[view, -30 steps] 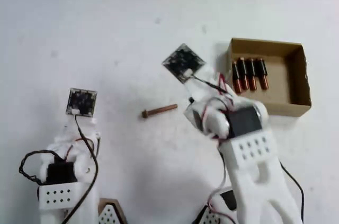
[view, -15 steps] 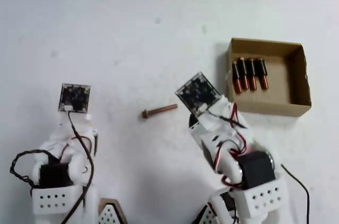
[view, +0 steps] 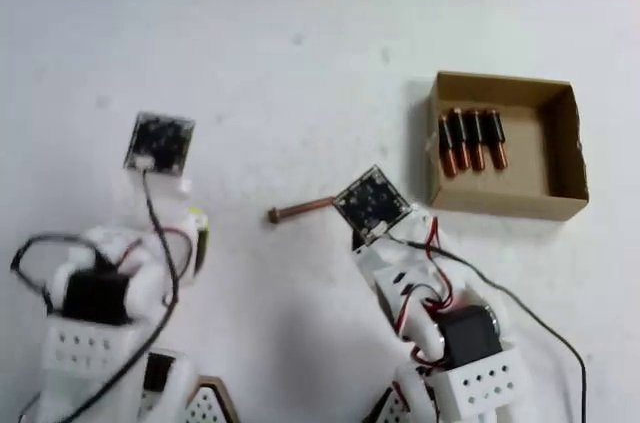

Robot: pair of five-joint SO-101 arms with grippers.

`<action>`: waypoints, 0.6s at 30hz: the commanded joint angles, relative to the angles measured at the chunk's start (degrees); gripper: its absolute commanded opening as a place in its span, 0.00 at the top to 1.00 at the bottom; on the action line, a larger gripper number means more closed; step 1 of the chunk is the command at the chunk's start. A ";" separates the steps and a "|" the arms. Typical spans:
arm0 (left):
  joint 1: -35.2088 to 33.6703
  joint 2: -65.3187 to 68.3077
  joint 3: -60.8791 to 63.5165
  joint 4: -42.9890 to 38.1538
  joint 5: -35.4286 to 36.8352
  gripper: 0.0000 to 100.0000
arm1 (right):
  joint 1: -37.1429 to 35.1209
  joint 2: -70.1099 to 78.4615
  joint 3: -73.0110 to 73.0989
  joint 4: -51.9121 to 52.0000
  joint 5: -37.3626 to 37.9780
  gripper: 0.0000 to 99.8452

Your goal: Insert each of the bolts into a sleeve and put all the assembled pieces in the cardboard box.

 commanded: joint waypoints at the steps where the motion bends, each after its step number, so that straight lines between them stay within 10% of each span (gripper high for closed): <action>1: 3.38 6.37 -7.12 0.00 0.97 0.98 | 0.13 -1.98 0.97 -3.38 -3.08 0.98; 18: 9.54 36.62 -22.95 -3.78 17.32 0.98 | 0.22 -9.27 6.77 -5.85 -5.27 0.98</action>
